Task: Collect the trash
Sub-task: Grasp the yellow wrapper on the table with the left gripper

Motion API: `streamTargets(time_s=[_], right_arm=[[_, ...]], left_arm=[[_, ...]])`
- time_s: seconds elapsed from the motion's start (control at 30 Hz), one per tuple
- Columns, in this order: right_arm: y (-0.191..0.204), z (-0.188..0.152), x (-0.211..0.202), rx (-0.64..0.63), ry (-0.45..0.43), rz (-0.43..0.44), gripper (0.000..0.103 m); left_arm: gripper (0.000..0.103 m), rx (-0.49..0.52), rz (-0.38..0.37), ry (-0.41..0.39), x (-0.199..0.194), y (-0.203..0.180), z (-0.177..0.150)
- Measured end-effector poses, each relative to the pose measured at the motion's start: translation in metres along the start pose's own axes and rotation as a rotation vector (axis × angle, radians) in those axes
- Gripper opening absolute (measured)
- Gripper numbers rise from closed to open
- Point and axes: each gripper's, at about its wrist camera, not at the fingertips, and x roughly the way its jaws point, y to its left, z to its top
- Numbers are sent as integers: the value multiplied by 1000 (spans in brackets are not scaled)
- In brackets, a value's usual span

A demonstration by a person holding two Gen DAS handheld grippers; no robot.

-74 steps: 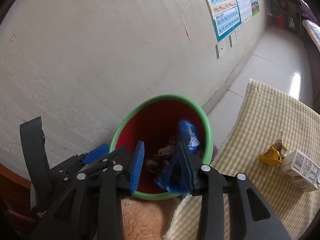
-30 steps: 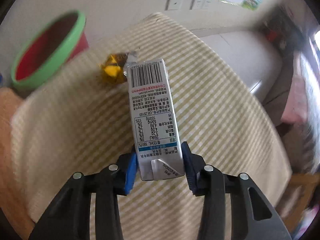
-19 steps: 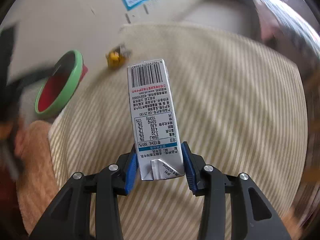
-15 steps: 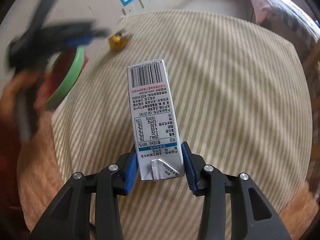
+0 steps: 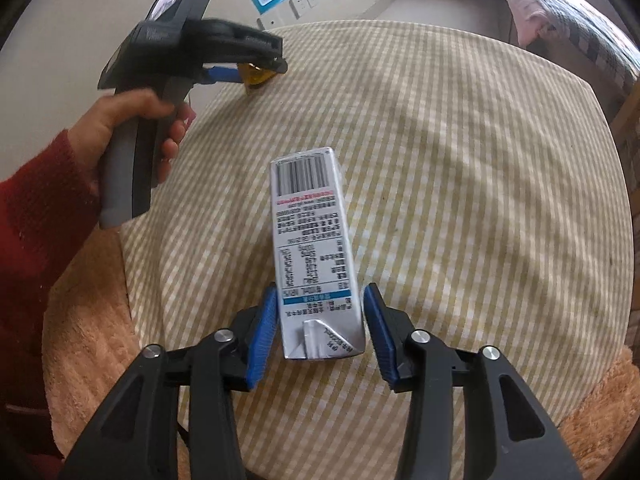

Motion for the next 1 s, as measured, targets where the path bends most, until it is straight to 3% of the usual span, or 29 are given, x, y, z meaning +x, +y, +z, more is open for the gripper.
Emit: streamTargets(time_s=[0.07, 0.2, 0.23, 0.3, 0.47, 0.6, 0.83, 0.97, 1.0], right_arm=[[-2, -2, -1, 15, -4, -4, 49], [-4, -3, -7, 31, -34, -7, 49], [-6, -4, -9, 37, -42, -4, 49], [-9, -7, -13, 47, -49, 0, 51], [-16, -7, -19, 71, -64, 8, 51], [-20, -9, -23, 91, -89, 22, 51], [-21, -11, -22, 114, -85, 35, 52], [-19, -11, -22, 107, -85, 27, 57], [-18, -11, -22, 106, -87, 26, 57]], left_arm=[[55, 2, -23, 36, 9, 0, -5], [52, 20, -5, 13, 7, -4, -11], [47, 23, -18, 17, 6, -5, -11], [25, 29, -39, 28, 2, -7, -13], [25, 57, -29, -16, -20, -9, -25], [25, 34, -65, -45, -44, -7, -43], [27, -16, -74, -10, -58, 1, -76], [46, -36, -72, -5, -56, 3, -85], [47, -39, -71, -5, -55, 4, -86]])
